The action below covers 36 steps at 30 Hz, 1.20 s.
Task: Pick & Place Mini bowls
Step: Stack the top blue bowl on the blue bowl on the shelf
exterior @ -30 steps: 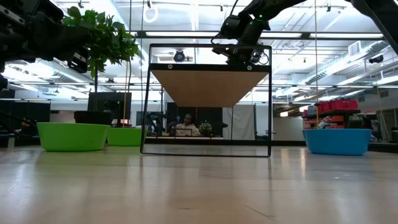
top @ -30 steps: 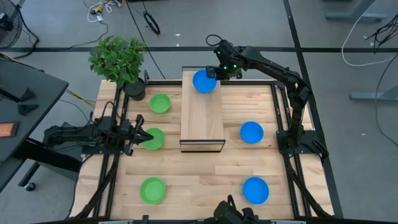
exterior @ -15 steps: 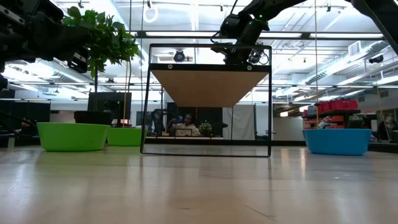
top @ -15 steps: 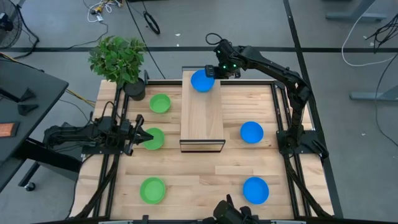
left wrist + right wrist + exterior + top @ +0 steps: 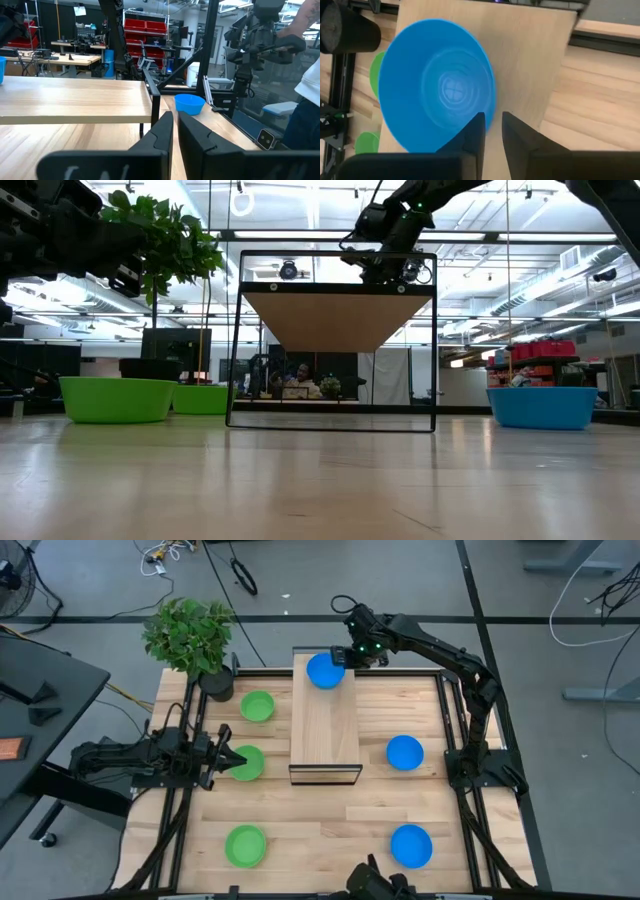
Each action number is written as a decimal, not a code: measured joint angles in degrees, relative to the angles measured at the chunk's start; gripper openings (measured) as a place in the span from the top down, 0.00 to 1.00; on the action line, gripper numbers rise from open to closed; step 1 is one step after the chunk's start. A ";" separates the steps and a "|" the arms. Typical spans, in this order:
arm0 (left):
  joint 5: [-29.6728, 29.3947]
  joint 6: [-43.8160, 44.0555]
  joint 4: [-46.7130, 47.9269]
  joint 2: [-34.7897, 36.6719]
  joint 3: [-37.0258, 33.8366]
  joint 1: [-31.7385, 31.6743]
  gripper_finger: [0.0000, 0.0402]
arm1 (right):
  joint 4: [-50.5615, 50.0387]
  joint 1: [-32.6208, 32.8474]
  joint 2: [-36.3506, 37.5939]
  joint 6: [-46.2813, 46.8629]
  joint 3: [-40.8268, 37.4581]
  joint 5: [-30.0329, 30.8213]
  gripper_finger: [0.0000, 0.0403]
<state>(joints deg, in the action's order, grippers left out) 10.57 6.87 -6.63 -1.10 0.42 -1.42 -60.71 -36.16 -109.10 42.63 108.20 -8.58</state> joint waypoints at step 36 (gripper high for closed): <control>0.00 0.00 0.00 0.00 0.00 -0.01 0.93 | -15.34 10.23 12.72 -20.59 -5.51 -2.75 0.82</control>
<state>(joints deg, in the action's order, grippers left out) 10.57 6.87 -6.63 -1.10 0.42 -1.43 -76.05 -25.93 -96.37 22.04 102.69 -11.33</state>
